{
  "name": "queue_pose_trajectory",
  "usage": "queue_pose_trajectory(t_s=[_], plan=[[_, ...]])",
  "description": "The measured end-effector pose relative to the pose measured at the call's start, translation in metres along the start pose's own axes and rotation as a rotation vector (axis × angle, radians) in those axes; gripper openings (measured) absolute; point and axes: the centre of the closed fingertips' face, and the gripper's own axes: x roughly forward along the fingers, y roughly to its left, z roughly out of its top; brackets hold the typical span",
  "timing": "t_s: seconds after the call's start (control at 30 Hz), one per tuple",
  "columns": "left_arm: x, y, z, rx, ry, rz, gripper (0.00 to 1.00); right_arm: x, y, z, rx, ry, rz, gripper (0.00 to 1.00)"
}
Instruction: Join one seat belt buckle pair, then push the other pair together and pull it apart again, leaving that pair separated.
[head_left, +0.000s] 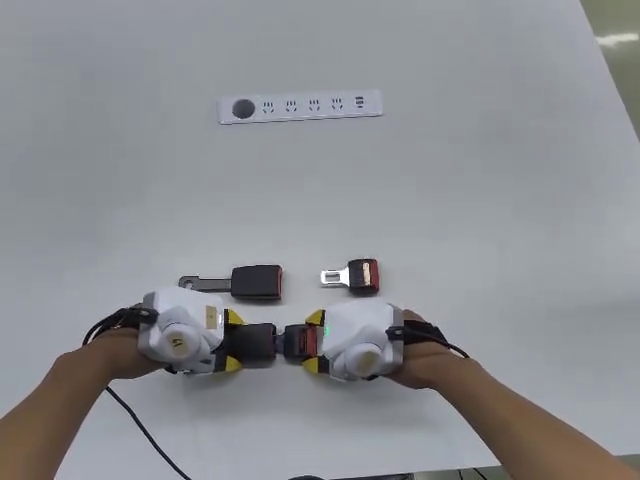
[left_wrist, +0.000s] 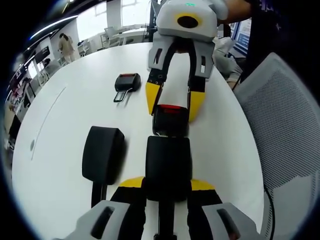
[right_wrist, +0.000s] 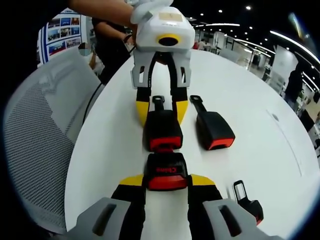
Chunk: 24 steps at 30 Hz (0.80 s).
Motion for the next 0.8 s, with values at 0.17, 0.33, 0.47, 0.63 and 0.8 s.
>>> queue_pose_trajectory(t_s=[0.17,0.33,0.47,0.63,0.8], plan=[[0.0,0.001,0.0,0.002,-0.001,-0.003,0.31,-0.002,0.0,0.001,-0.001,0.002,0.003,0.27],[0.0,0.0,0.001,0.002,0.003,0.0,0.31,-0.001,0.0,0.004,0.008,0.001,-0.007,0.27],[-0.001,-0.001,0.0,0.014,0.008,0.001,0.31,0.005,-0.005,0.0,0.024,0.014,-0.018,0.27],[-0.002,-0.002,0.0,0.013,0.011,0.002,0.32,0.01,-0.01,-0.004,0.018,0.015,-0.022,0.28],[-0.001,-0.002,-0.002,0.023,0.012,-0.003,0.32,0.015,-0.013,-0.008,0.015,0.005,-0.016,0.28]])
